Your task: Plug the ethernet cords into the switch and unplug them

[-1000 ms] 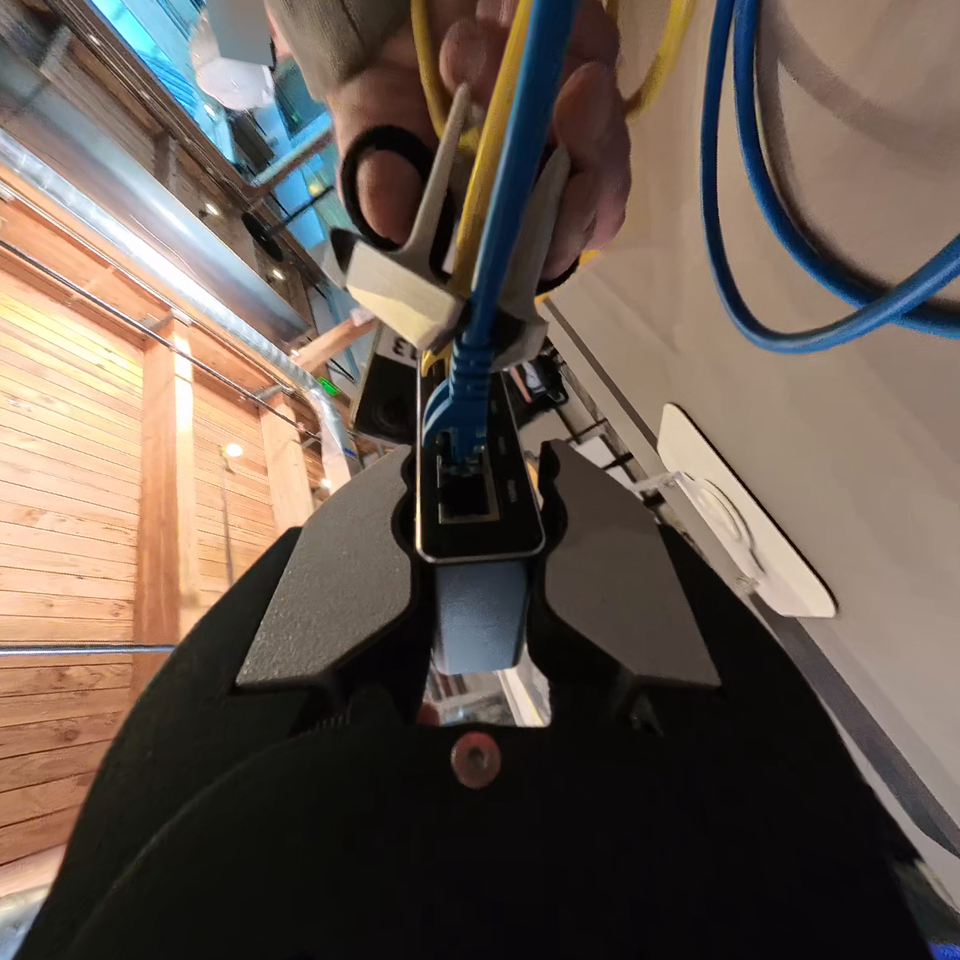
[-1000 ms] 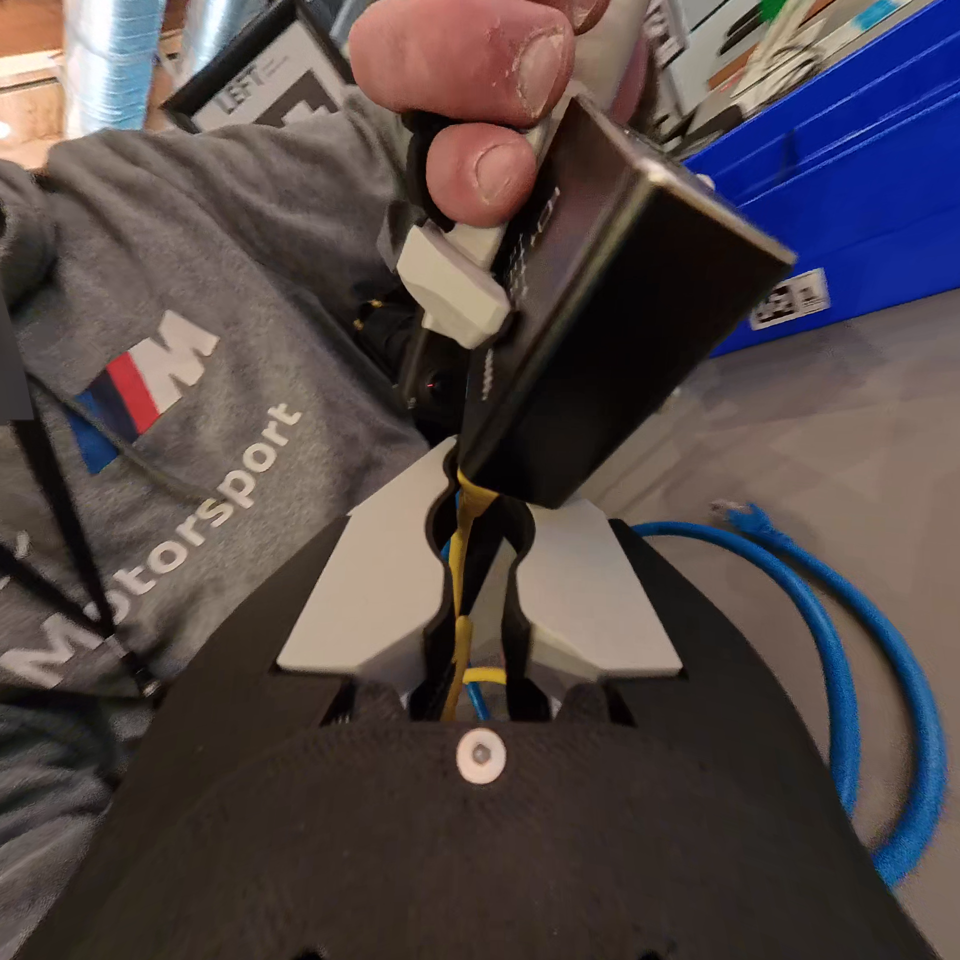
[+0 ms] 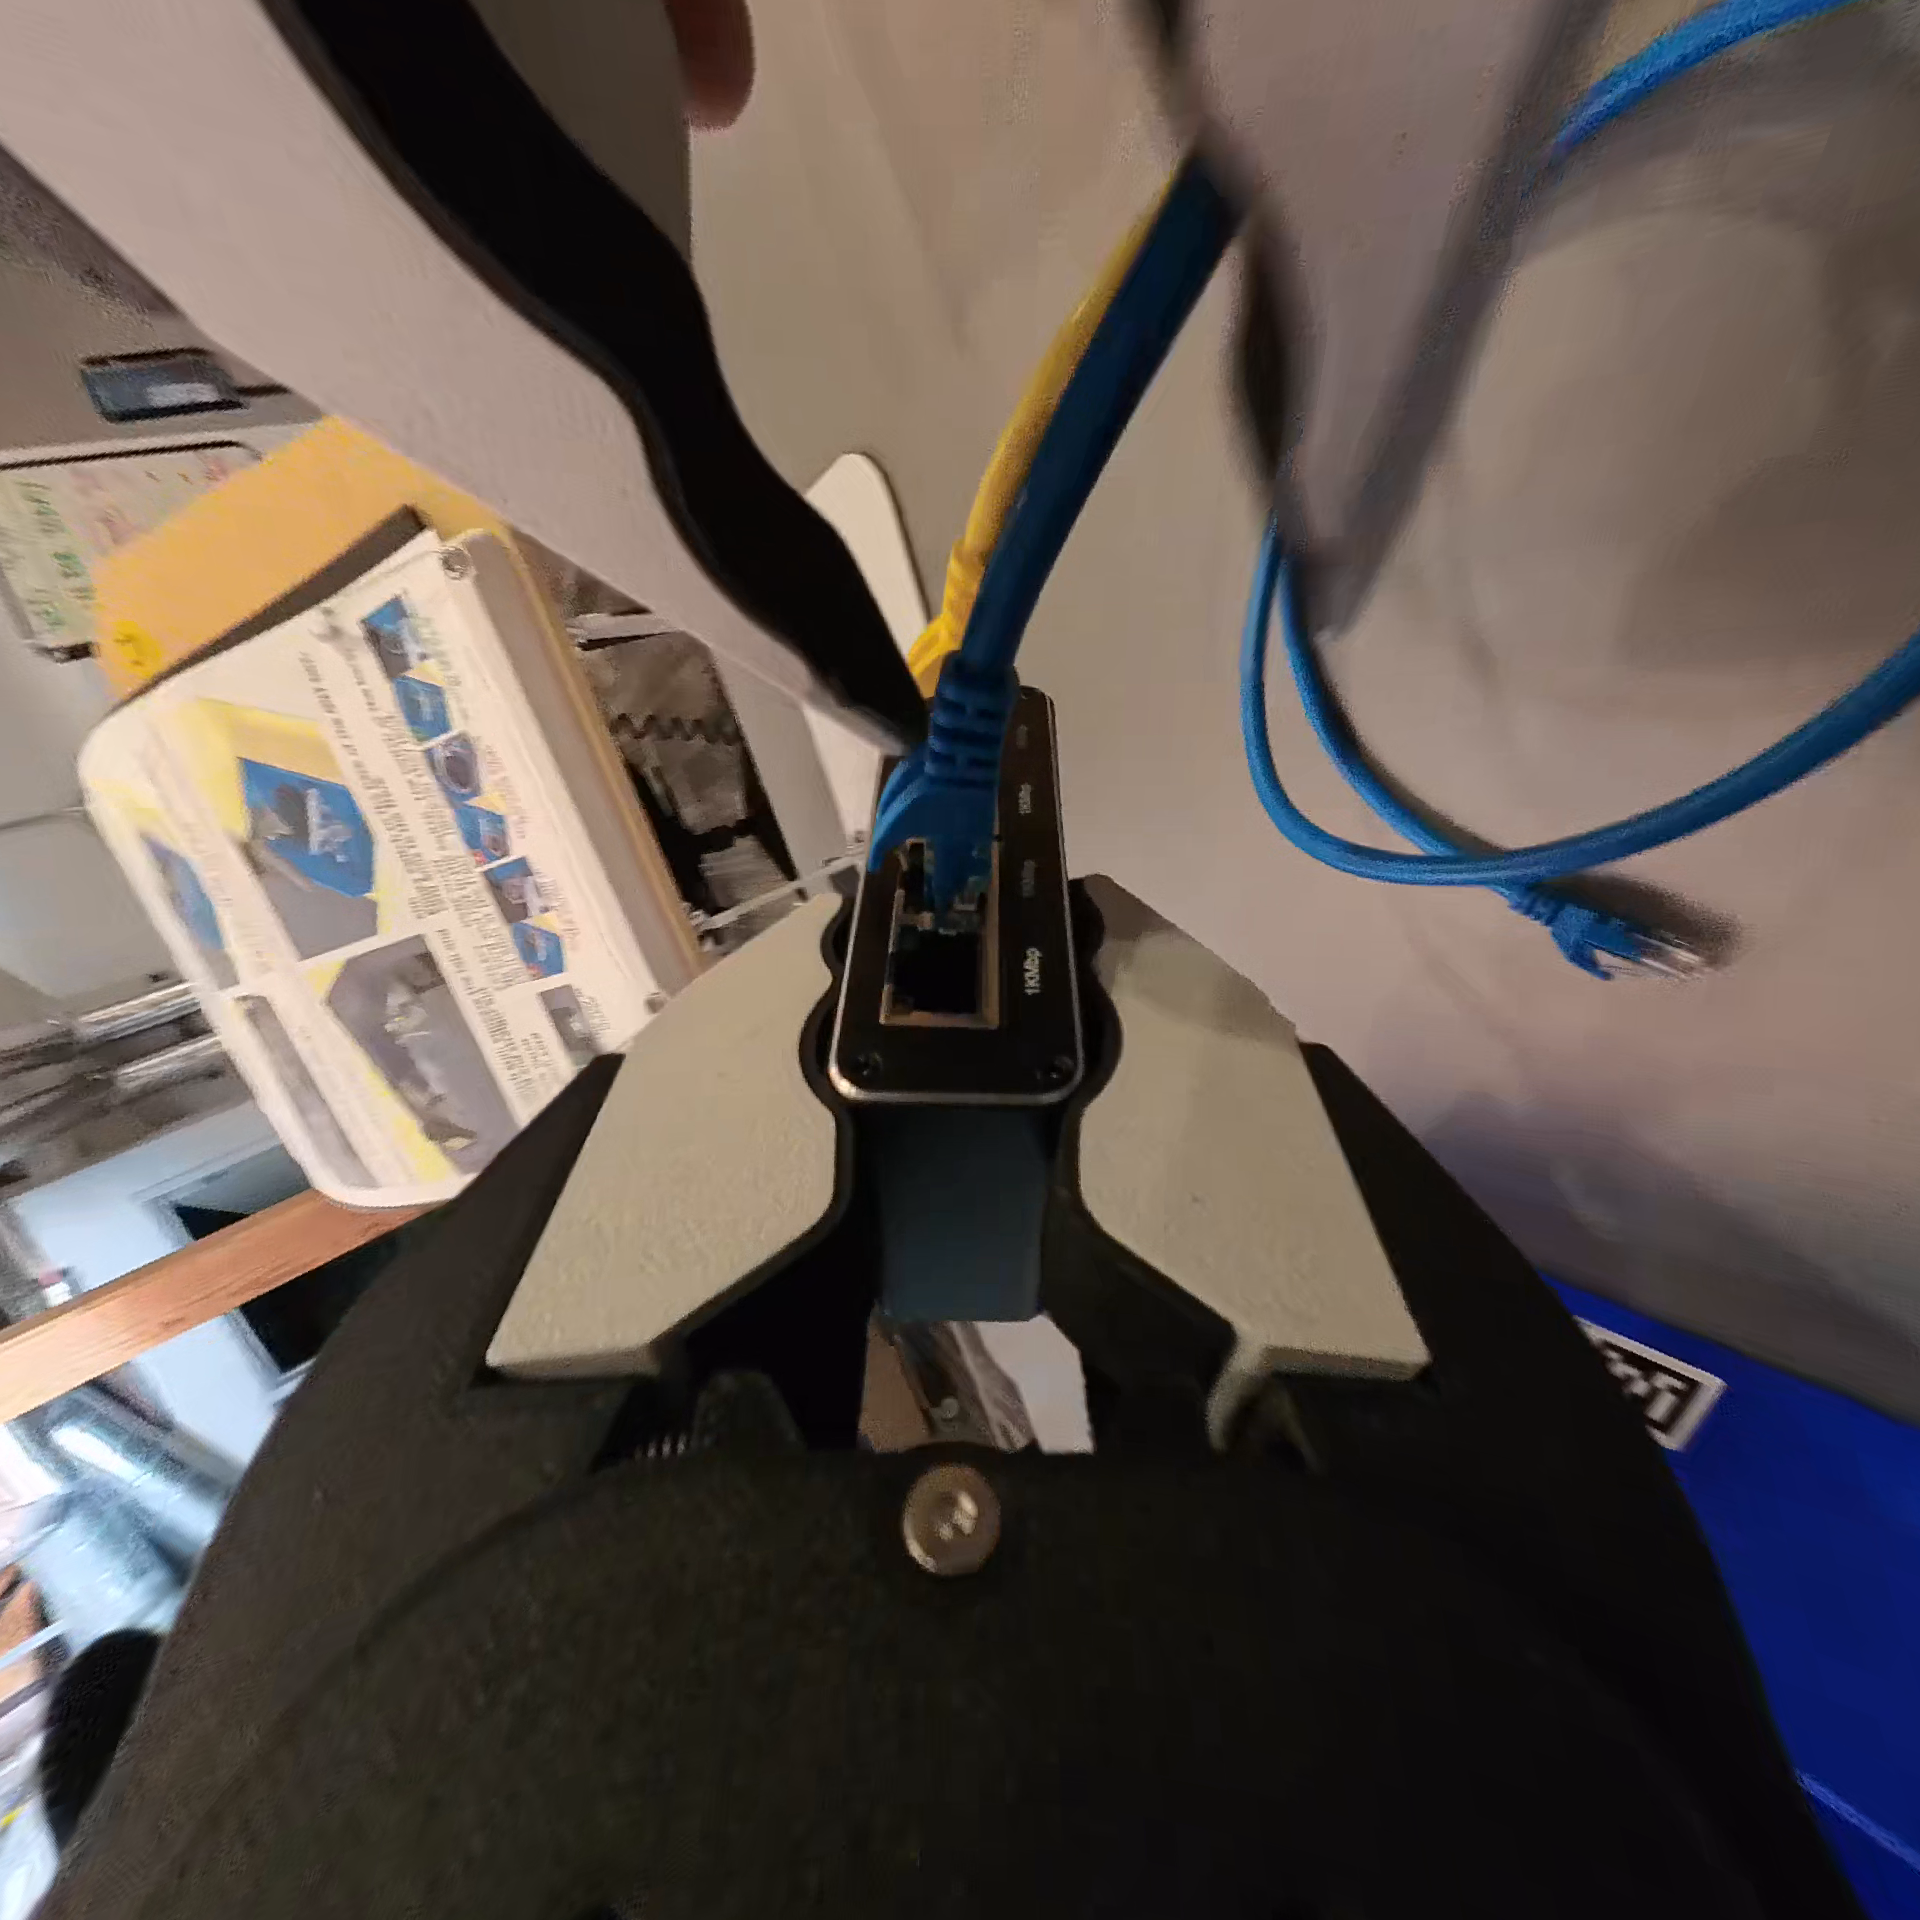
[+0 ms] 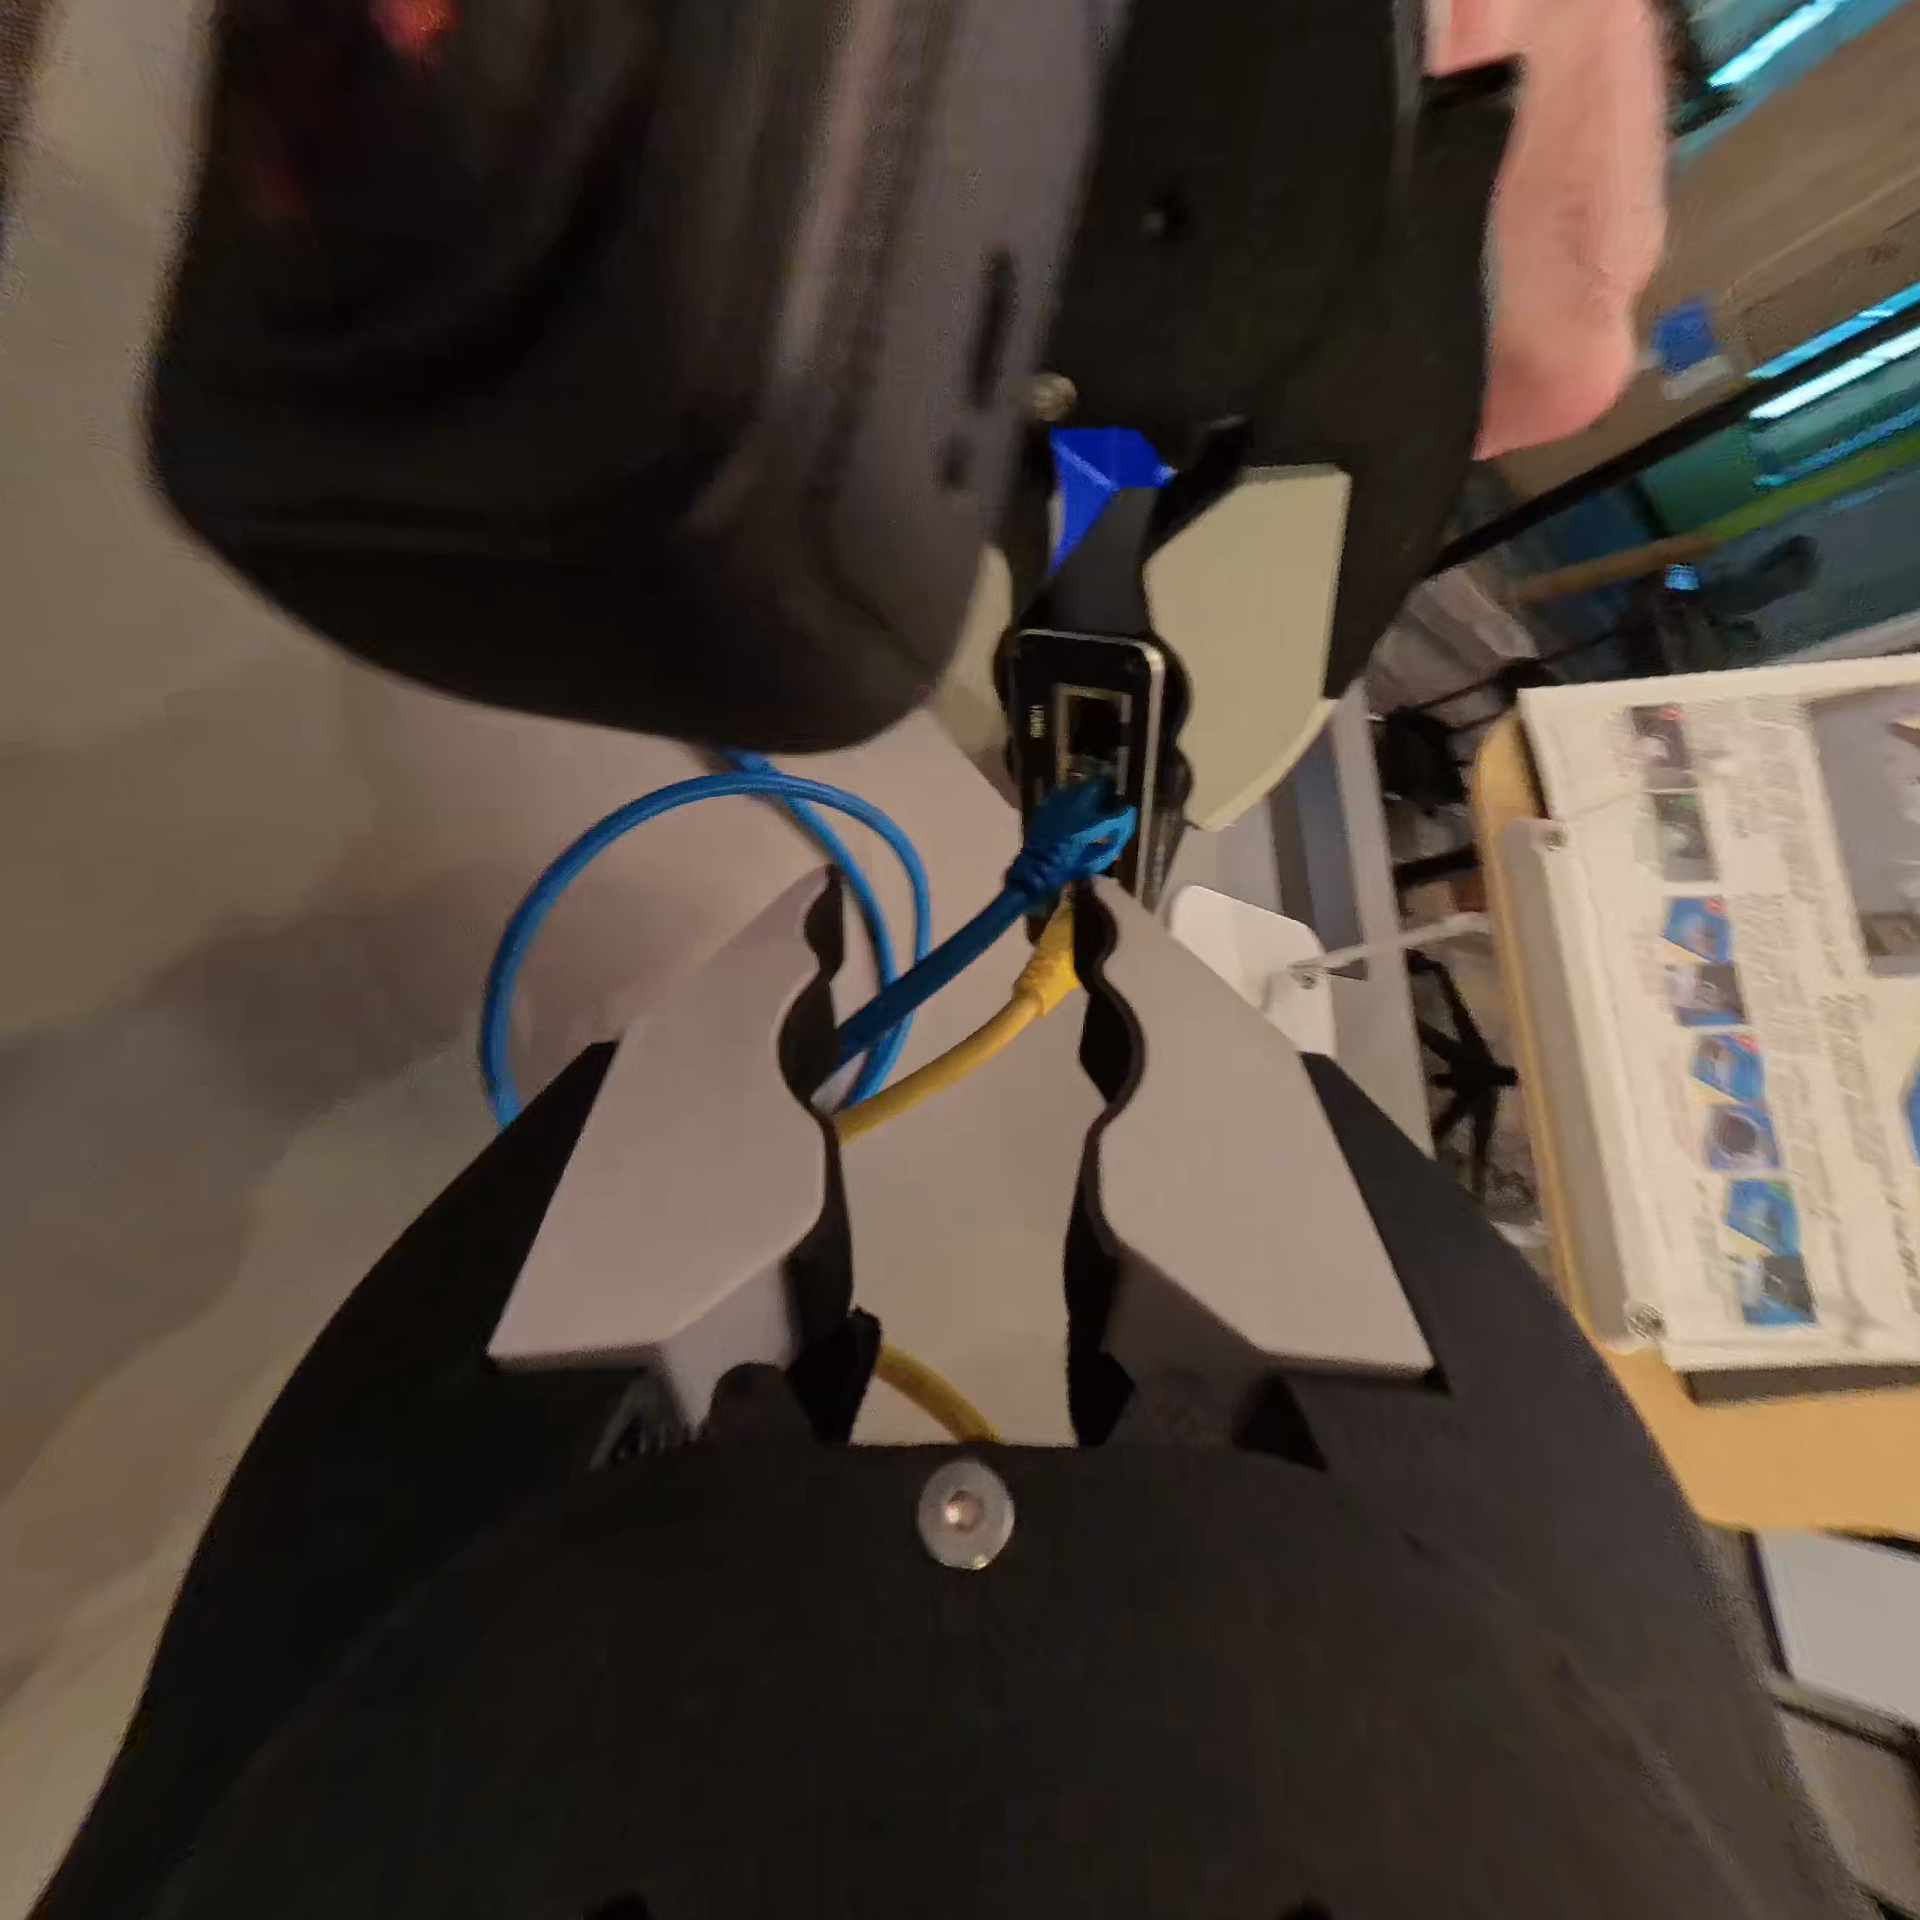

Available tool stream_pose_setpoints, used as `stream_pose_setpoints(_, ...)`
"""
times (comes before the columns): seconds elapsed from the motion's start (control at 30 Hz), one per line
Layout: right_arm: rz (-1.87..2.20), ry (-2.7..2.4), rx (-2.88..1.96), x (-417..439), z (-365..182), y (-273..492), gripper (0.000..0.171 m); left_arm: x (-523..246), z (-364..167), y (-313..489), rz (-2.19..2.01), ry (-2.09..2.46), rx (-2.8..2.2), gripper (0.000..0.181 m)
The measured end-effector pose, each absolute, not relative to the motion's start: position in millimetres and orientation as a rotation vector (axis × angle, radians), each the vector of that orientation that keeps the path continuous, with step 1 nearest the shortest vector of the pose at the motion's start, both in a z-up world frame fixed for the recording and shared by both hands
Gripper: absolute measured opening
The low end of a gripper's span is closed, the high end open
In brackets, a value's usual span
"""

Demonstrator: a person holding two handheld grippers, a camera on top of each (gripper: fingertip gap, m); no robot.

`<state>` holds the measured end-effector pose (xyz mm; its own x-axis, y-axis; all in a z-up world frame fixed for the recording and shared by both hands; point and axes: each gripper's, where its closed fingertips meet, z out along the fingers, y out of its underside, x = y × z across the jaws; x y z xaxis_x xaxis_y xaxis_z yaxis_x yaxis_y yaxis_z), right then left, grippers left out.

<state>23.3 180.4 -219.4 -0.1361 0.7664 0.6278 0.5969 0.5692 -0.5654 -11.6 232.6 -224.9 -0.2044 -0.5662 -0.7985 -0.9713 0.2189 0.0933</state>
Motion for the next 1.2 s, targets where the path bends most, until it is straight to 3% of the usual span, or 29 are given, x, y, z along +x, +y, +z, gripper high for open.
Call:
stream_pose_setpoints(0.03, 0.241, -1.862, -1.107, 25.6, -219.8, 175.3, 0.047, -13.2, -227.0, 230.6, 0.796, 1.87, -1.45, 0.037)
stream_pose_setpoints(0.23, 0.126, -1.567, -1.044, 70.7, -131.0, 207.9, 0.036, -29.2, -233.9, 233.7, 0.73, 1.814, -1.591, 0.038)
stream_pose_setpoints(0.33, 0.367, -1.345, -0.99, 90.3, -67.8, 192.5, 0.023, -36.0, -236.6, 238.4, 0.724, 1.758, -1.662, 0.037)
stream_pose_setpoints(0.4, 0.53, -1.296, -1.018, 96.2, -53.8, 183.8, 0.013, -36.4, -236.4, 239.9, 0.681, 1.716, -1.709, 0.037)
stream_pose_setpoints(0.5, 0.551, -1.405, -1.111, 81.6, -95.1, 187.0, 0.022, -29.6, -230.6, 238.0, 0.648, 1.675, -1.724, 0.036)
stream_pose_setpoints(0.7, 0.363, -1.6, -1.017, 32.9, -171.1, 182.4, 0.023, -10.1, -217.1, 227.7, 0.637, 1.647, -1.693, 0.037)
stream_pose_setpoints(0.87, 0.099, -1.599, -0.884, 20.4, -182.0, 189.3, 0.004, 4.6, -208.4, 217.9, 0.617, 1.647, -1.658, 0.037)
stream_pose_setpoints(0.93, 0.08, -1.581, -0.864, 20.0, -180.2, 189.1, 0.004, 5.9, -206.4, 218.0, 0.618, 1.641, -1.646, 0.037)
stream_pose_setpoints(1.03, 0.045, -1.581, -0.863, 24.6, -178.1, 192.9, 0.021, 7.6, -205.2, 215.6, 0.574, 1.625, -1.663, 0.037)
stream_pose_setpoints(1.2, -0.002, -1.583, -0.846, 24.0, -183.0, 195.6, 0.011, 13.0, -202.4, 210.4, 0.549, 1.62, -1.649, 0.036)
